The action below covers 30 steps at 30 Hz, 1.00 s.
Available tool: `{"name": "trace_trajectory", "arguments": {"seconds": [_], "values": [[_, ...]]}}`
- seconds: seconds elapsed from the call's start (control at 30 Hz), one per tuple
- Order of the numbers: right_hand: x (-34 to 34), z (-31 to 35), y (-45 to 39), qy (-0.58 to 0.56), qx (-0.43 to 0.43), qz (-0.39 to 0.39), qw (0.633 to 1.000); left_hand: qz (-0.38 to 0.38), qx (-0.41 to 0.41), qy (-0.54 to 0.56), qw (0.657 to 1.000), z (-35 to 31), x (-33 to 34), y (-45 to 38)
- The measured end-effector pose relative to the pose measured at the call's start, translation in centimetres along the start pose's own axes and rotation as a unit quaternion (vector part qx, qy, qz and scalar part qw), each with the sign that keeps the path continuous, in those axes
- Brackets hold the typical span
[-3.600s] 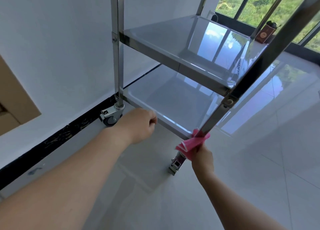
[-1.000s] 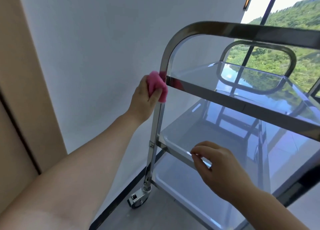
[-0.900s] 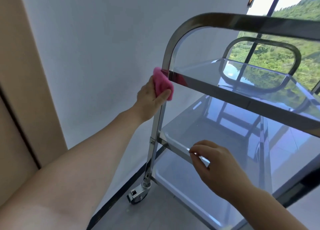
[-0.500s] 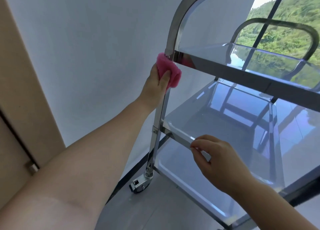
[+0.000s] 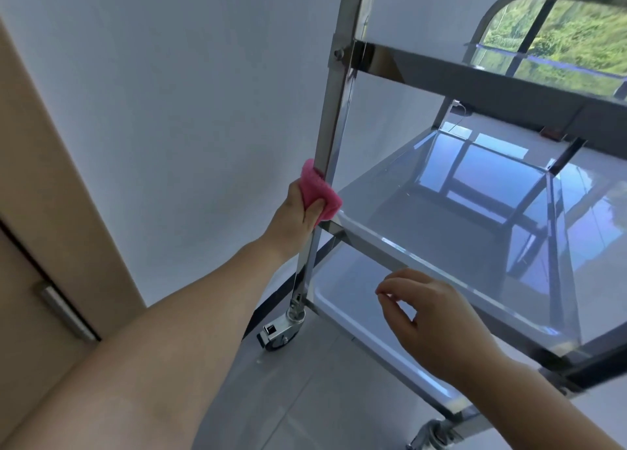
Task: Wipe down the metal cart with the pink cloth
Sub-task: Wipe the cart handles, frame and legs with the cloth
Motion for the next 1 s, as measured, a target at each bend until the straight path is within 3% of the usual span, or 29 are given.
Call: {"name": "trace_trajectory", "arguments": {"seconds": [0.33, 0.5, 0.6, 1.0], "values": [[1.6, -0.7, 0.0, -0.004, 0.002, 0.010, 1.000, -0.065, -0.039, -0.035, 0.997, 5.4, -2.1, 4.7], [3.3, -1.7, 0.3, -0.007, 0.003, 0.025, 1.000, 0.033, -0.065, -0.030, 0.997, 7.1, 0.2, 4.4], [4.2, -2.7, 0.0, -0.003, 0.004, 0.029, 1.000, 0.054, -0.053, -0.022, 0.997, 7.5, 1.8, 3.3], [10.6, -6.3, -0.7, -0.015, 0.035, 0.054, 0.998, -0.037, -0.027, -0.033, 0.998, 12.8, 5.2, 4.8]]}}
Point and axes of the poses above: each hand's wrist, its own y-axis away from the middle knuckle, its own x-axis out of the palm, z = x × y, the point moved 2 cm from there along -y, towards the middle knuckle
